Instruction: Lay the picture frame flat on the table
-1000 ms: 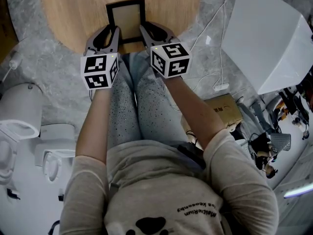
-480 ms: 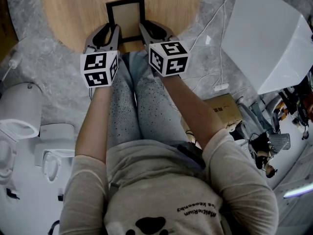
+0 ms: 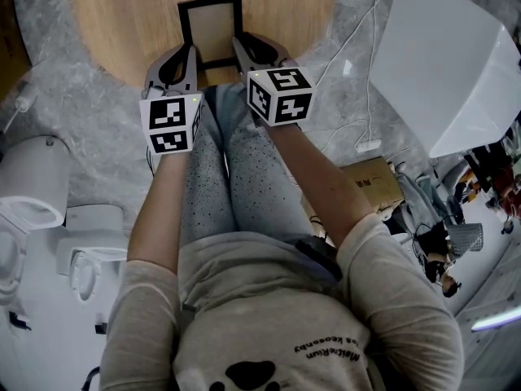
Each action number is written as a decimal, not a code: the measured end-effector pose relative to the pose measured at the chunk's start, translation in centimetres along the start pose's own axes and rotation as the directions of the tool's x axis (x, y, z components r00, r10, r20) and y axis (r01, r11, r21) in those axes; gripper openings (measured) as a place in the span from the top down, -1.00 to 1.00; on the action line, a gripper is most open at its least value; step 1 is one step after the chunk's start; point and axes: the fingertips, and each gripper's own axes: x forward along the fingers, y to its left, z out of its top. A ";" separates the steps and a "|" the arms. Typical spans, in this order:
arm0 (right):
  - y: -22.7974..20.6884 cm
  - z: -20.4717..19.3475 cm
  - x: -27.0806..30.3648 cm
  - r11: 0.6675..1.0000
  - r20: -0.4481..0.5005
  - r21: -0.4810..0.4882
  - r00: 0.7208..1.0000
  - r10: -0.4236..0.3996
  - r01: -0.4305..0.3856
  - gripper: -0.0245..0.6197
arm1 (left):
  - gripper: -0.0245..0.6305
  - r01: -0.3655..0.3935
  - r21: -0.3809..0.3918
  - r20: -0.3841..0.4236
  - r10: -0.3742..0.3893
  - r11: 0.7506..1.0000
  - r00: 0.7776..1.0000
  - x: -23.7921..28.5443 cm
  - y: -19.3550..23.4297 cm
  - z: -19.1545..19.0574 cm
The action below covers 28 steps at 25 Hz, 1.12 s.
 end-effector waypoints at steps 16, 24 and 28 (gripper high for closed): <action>0.5 1.6 -1.9 0.998 0.058 -0.059 0.998 -0.021 0.024 0.83 | 0.90 -0.013 0.018 -0.035 0.014 1.000 0.999 0.4 0.3 -0.6; 2.8 3.2 -4.4 0.995 0.089 -0.095 0.996 0.021 -0.012 0.89 | 0.90 0.004 -0.016 -0.010 -0.004 1.000 1.000 -0.5 -0.4 0.9; 3.7 4.2 -6.0 0.993 0.104 -0.118 0.994 0.027 -0.014 0.89 | 0.90 0.006 0.000 0.022 -0.006 1.000 1.000 -1.9 -1.2 2.8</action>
